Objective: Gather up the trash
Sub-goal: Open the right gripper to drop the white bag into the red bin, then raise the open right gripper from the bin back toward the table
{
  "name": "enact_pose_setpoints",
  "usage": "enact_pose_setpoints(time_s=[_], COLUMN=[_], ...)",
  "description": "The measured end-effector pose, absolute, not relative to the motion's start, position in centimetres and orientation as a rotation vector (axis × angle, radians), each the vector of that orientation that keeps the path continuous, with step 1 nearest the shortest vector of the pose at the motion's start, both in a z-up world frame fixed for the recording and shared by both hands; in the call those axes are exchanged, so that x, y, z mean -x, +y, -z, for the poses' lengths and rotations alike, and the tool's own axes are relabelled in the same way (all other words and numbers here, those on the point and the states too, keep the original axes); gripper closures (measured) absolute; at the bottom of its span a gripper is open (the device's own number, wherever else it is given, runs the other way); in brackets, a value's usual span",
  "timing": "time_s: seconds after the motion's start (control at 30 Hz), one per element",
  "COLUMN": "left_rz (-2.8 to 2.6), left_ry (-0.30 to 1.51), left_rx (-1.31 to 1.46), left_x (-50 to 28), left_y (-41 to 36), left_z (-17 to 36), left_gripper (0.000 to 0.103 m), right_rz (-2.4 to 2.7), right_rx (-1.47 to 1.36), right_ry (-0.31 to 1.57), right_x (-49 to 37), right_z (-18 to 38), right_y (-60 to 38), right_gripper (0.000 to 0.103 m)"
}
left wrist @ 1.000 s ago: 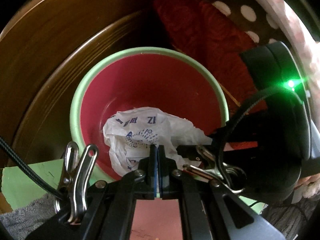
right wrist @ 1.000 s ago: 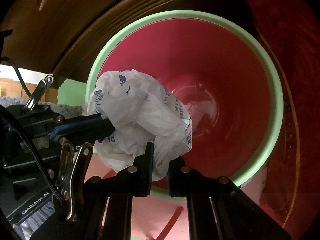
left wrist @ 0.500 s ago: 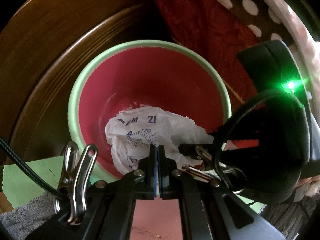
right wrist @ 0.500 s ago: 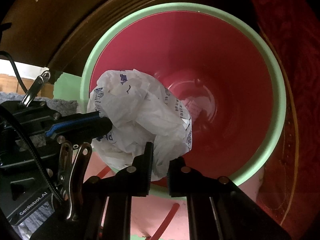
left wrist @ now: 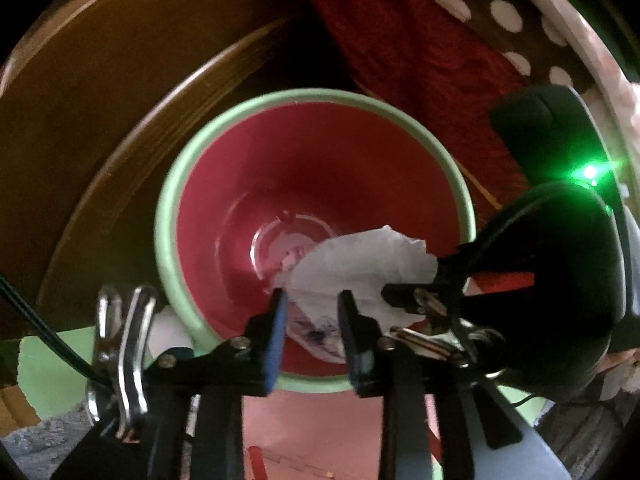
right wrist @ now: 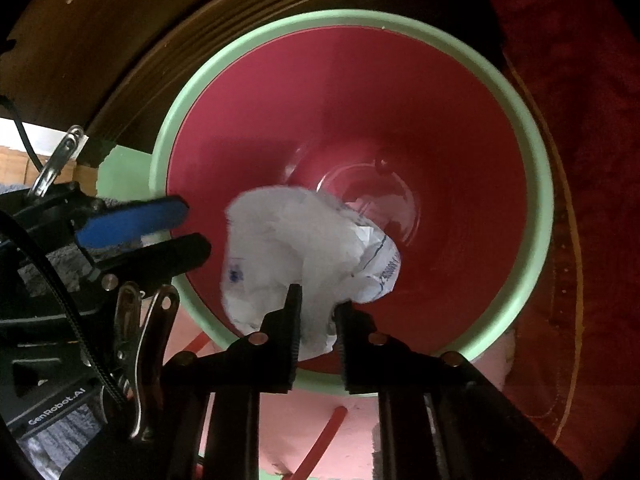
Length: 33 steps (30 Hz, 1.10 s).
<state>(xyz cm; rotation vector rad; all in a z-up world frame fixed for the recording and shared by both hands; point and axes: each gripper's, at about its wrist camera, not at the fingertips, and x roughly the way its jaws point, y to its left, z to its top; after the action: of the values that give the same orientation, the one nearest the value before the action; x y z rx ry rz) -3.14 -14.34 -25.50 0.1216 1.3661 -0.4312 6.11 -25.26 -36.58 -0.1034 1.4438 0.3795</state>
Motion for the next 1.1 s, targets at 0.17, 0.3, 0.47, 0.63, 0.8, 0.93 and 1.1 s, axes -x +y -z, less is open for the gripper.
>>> enact_pose_setpoints(time_s=[0.17,0.3,0.47,0.63,0.8,0.93,1.1], left_rz=[0.401,0.387,0.392,0.386,0.389,0.393,0.413], left_ry=[1.351,1.354,1.361,1.35,1.335,1.316,1.289], left_rx=[-0.129,-0.129,-0.11,-0.11,-0.118,-0.142,-0.156], left_x=[3.2,3.0,3.0,3.1,3.2,3.2,3.3], left_y=[-13.4,-12.7,-12.4,-12.0,-13.1,-13.4,-13.7], left_z=[25.1,25.0,24.9,24.3,24.3,23.9,22.9], left_gripper=[0.049,0.042,0.041,0.04,0.04,0.04,0.04], right_rz=[-0.361,-0.343,-0.334,-0.335,-0.335,-0.343,-0.351], right_rx=[0.126,0.132,0.129,0.104,0.109,0.104,0.101], right_ry=[1.437,1.425,1.412,1.396,1.379,1.374,1.36], right_x=[-6.1,-6.2,-6.2,-6.3,-6.3,-6.2,-6.2], right_z=[36.3,36.1,35.7,35.0,34.4,34.0,33.5], right_y=[-25.8,-26.3,-26.7,-27.3,-27.1,-27.3,-27.6], right_gripper=[0.068,0.061,0.056,0.049,0.048,0.048,0.048])
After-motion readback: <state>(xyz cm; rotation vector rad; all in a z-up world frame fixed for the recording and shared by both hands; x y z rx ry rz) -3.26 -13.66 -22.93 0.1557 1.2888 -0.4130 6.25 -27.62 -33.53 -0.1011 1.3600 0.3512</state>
